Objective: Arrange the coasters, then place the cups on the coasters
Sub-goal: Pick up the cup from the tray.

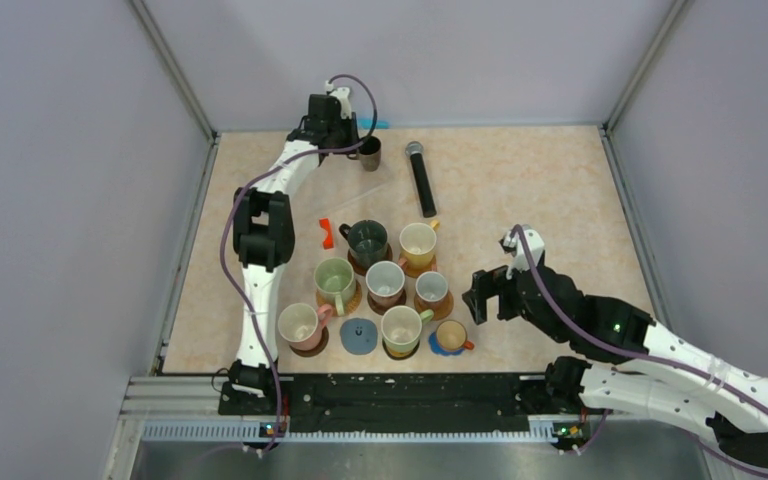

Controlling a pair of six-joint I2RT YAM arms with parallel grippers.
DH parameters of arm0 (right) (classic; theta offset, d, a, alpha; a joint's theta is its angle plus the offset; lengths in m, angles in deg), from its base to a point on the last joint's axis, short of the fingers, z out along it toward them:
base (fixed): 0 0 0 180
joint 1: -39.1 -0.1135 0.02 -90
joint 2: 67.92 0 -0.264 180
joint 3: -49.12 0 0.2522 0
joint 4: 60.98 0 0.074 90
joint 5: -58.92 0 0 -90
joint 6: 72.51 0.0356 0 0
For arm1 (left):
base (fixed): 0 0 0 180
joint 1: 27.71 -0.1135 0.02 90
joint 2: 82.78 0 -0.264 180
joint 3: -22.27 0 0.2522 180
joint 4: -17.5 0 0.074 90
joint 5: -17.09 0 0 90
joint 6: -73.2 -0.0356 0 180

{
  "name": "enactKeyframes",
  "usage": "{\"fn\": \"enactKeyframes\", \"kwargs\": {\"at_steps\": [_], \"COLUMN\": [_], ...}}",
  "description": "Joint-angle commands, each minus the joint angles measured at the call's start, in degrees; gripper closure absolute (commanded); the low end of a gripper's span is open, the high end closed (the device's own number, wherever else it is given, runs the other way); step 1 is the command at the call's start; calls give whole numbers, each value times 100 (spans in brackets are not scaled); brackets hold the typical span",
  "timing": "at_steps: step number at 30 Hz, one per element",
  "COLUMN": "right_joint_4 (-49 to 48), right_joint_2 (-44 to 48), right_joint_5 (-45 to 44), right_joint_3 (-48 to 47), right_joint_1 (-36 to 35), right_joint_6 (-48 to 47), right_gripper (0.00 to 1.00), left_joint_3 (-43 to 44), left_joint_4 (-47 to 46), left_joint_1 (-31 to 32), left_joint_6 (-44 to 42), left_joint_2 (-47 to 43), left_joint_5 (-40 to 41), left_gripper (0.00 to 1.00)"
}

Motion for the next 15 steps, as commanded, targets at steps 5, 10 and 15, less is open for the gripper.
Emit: {"fn": "enactKeyframes", "kwargs": {"at_steps": [5,10,15], "right_joint_4": [-150,-155,-175], "right_joint_2": [44,43,40], "right_joint_5": [-149,-145,-166], "right_joint_3": [19,29,38], "right_joint_1": [37,38,37], "right_joint_6": [-33,-21,-20], "right_gripper": [1,1,1], "left_joint_3": [101,-9,-132], "left_joint_4": [-184,-273,-202], "left_joint_1": [-12,-14,-12], "left_joint_6": [65,91,107], "left_joint_2": [-308,-635,-957], "left_joint_5": [71,171,233], "left_gripper": [86,98,100]}}
